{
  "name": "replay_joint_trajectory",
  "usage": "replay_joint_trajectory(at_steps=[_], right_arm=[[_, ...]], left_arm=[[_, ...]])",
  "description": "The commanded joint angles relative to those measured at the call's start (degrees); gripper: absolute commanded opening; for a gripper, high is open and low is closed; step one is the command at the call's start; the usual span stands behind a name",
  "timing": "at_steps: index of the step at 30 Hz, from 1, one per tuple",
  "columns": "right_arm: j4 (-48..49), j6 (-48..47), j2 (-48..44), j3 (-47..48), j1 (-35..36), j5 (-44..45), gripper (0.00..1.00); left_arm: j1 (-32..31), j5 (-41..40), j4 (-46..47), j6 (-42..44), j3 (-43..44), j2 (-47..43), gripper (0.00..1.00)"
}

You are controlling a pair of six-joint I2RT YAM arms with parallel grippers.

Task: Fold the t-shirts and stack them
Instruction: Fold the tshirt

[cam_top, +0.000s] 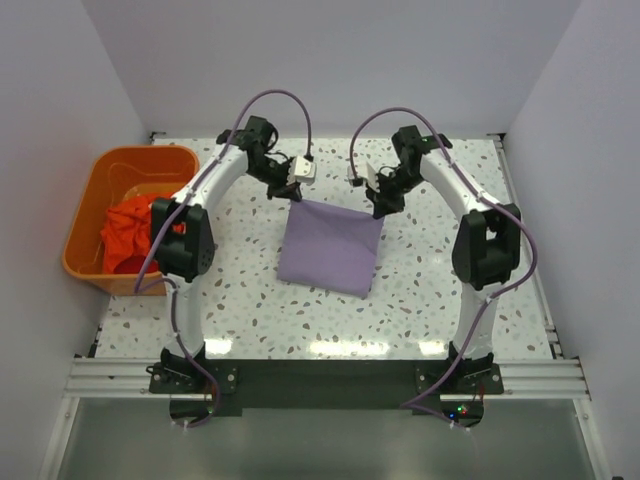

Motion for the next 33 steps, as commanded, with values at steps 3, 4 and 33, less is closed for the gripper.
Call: replay_joint_trajectory(at_steps=[3, 4, 33], right_arm=[[0.1, -1.0, 1.5, 2.8, -1.0, 0.0, 0.0], [0.7, -0.7, 2.5, 2.8, -1.0, 0.4, 0.0], [39.4, 38.3, -1.2, -3.8, -1.3, 17.3, 0.73]], left_arm=[[0.6, 2.0, 6.2, 0.3, 2.5, 1.7, 0.0], [0.6, 1.9, 6.9, -0.7, 2.6, 2.4, 0.0], [2.9, -10.5, 47.2, -51.2, -16.8, -4.5, 0.52]])
